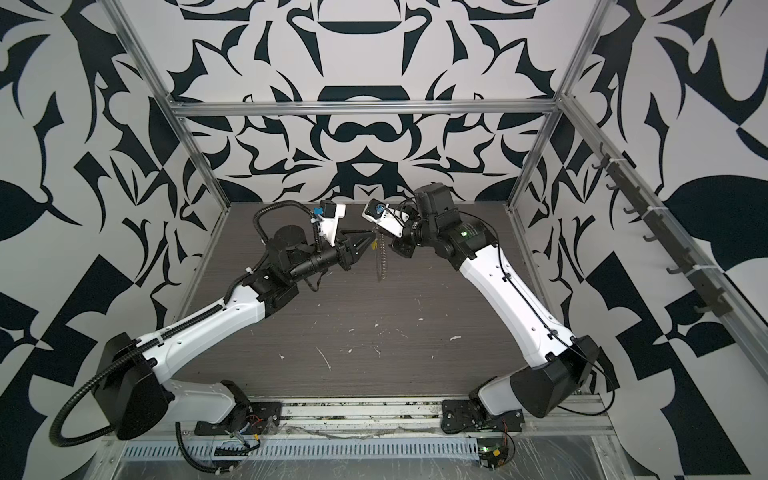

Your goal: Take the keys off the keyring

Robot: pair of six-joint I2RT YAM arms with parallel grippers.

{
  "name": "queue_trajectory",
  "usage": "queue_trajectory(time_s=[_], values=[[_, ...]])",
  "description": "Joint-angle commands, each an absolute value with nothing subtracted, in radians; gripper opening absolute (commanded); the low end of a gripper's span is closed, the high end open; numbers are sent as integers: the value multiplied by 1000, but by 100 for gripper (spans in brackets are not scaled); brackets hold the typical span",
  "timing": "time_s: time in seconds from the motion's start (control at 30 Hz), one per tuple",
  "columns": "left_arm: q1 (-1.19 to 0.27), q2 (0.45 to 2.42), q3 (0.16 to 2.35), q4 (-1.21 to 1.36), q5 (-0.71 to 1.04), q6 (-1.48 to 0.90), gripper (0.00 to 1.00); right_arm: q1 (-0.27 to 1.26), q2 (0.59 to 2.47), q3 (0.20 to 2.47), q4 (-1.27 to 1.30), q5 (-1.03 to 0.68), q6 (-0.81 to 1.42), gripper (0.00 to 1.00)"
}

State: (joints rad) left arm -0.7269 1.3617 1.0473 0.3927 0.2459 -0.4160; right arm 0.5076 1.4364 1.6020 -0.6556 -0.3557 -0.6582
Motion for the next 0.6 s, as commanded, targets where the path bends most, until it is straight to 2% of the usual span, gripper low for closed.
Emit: queue_trajectory(time_s=[0.0, 0.07, 0.13, 0.17, 0.4, 0.57], values=[[-730, 1373, 1080, 424, 231, -428, 19, 515, 1422, 1654, -632, -354, -661, 0], [-729, 1373, 1078, 422, 219, -428, 14, 516, 1416, 1654, -634, -356, -661, 0], [-729, 1372, 1077, 423, 214, -428, 1, 517, 1414, 1653, -633, -356, -662, 0], [-730, 1372, 1077, 422, 210, -432, 0, 517, 1410, 1649, -634, -356, -664, 0], [-723, 1358, 1076, 408, 197, -418, 0, 512, 1376, 1610, -590, -403, -660, 0], [-696, 1347, 1083, 379, 227, -423, 0, 475, 1333, 1550, -496, -508, -598, 0]])
